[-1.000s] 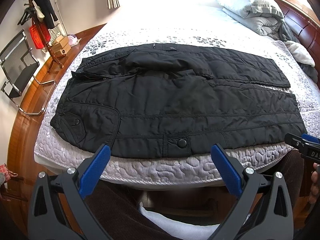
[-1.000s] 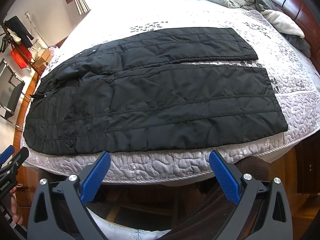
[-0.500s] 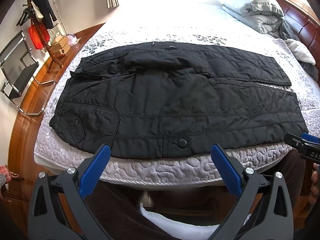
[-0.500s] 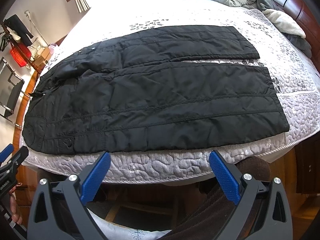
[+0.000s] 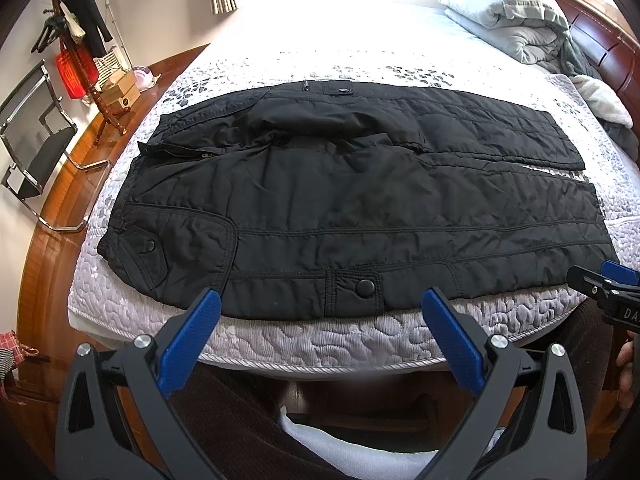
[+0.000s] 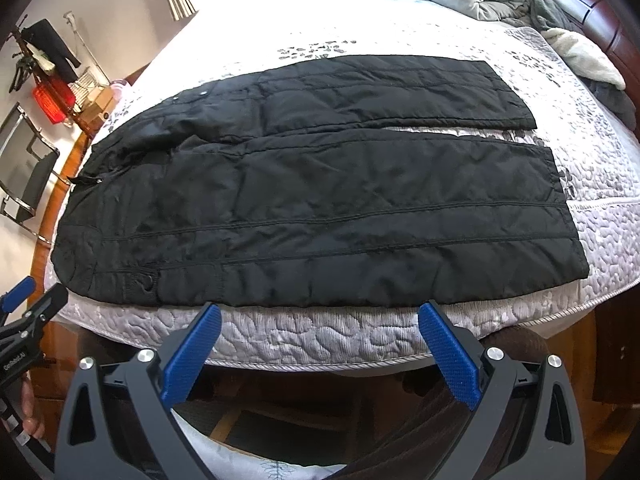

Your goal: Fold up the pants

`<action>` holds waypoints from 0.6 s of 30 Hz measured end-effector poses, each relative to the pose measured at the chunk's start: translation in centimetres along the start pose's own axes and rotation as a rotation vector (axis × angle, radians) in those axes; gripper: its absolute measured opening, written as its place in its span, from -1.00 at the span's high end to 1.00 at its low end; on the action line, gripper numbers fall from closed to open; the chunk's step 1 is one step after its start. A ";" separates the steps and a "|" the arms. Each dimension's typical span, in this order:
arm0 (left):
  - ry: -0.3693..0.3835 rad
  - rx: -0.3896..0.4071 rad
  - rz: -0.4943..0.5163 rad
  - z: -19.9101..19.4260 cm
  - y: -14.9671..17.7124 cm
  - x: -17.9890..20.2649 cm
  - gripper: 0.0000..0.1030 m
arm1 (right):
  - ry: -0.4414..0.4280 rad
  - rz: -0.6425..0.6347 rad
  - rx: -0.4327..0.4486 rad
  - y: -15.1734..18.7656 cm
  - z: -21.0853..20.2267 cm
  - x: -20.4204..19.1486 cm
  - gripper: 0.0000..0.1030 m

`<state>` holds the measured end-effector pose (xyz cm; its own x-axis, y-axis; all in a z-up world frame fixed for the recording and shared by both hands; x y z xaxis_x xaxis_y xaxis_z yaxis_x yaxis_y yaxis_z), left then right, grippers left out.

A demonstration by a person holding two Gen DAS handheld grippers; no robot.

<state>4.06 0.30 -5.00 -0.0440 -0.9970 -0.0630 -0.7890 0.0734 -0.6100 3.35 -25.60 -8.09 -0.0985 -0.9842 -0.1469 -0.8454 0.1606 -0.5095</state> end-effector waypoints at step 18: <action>0.098 -0.095 -0.044 9.0 -13.0 0.1 -0.95 | -0.335 -0.100 0.002 -14.9 6.5 -0.2 -0.93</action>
<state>19.81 -0.49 -4.21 -0.0636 -0.9971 0.0425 -0.8456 0.0312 -0.5329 19.36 -27.33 -5.96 0.1628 -0.9162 -0.3662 -0.8413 0.0651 -0.5367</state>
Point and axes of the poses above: each gripper's, at about its wrist camera, not at the fingertips, and z roughly the way its jaws point, x to its right, y to its underside, the point moved 4 cm from there along z, roughly the way its jaws point, and after that the axes turned 9 degrees about x, right-handed, at the moved point
